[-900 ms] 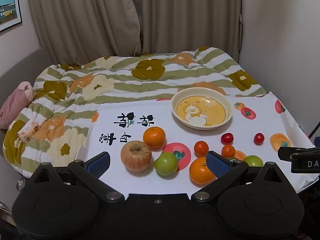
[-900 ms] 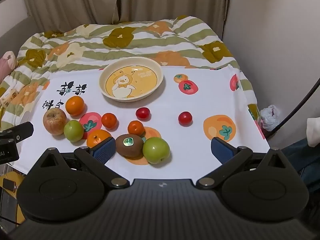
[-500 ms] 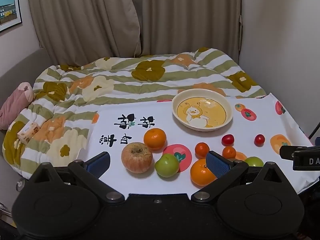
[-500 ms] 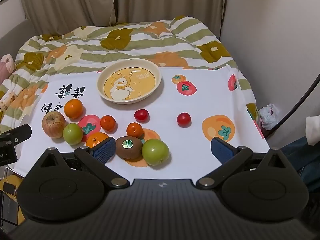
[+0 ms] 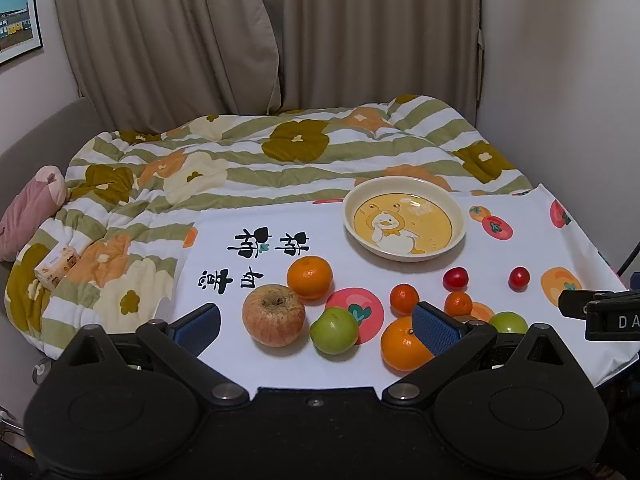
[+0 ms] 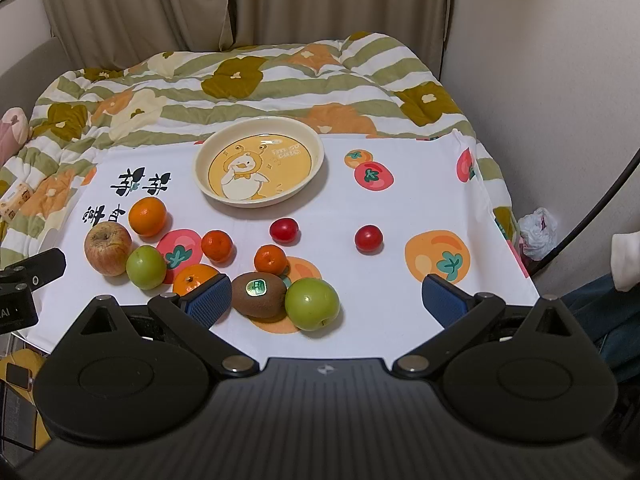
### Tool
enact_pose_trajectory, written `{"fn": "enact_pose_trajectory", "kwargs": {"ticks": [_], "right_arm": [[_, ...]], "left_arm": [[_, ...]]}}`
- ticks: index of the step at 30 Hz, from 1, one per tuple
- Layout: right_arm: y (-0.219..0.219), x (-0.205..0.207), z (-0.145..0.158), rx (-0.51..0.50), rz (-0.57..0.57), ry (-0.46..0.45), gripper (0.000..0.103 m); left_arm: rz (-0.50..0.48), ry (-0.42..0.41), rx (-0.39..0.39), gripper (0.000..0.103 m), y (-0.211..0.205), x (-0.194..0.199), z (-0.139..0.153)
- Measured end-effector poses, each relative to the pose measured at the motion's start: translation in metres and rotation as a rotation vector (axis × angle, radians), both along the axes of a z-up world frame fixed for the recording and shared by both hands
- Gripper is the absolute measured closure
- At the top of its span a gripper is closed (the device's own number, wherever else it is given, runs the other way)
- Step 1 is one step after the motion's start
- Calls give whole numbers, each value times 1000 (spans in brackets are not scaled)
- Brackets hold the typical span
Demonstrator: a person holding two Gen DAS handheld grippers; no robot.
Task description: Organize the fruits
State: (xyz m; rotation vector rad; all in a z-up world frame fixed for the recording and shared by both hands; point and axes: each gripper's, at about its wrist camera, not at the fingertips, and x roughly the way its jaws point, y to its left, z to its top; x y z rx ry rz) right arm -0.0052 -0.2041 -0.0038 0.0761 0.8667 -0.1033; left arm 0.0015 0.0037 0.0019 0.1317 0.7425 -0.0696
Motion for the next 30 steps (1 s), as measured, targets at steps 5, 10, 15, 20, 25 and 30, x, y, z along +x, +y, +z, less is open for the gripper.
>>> {"fn": "enact_pose_trajectory", "kwargs": {"ticks": [5, 10, 15, 20, 25, 30], "right_arm": [[0, 0, 0, 0, 0, 0, 0], [0, 1, 0, 0, 1, 1, 0], [0, 1, 0, 0, 0, 0, 0], [0, 1, 1, 0, 0, 1, 0], [0, 2, 0, 0, 1, -1, 0], [-1, 1, 1, 3, 2, 0, 0]], "left_arm": [[-2, 1, 2, 0, -1, 1, -1], [-5, 0, 4, 0, -2, 1, -1], [-11, -5, 11, 0, -5, 2, -1], [-13, -8, 13, 0, -6, 2, -1], [-14, -8, 13, 0, -6, 2, 0], [-13, -8, 13, 0, -6, 2, 0]]}}
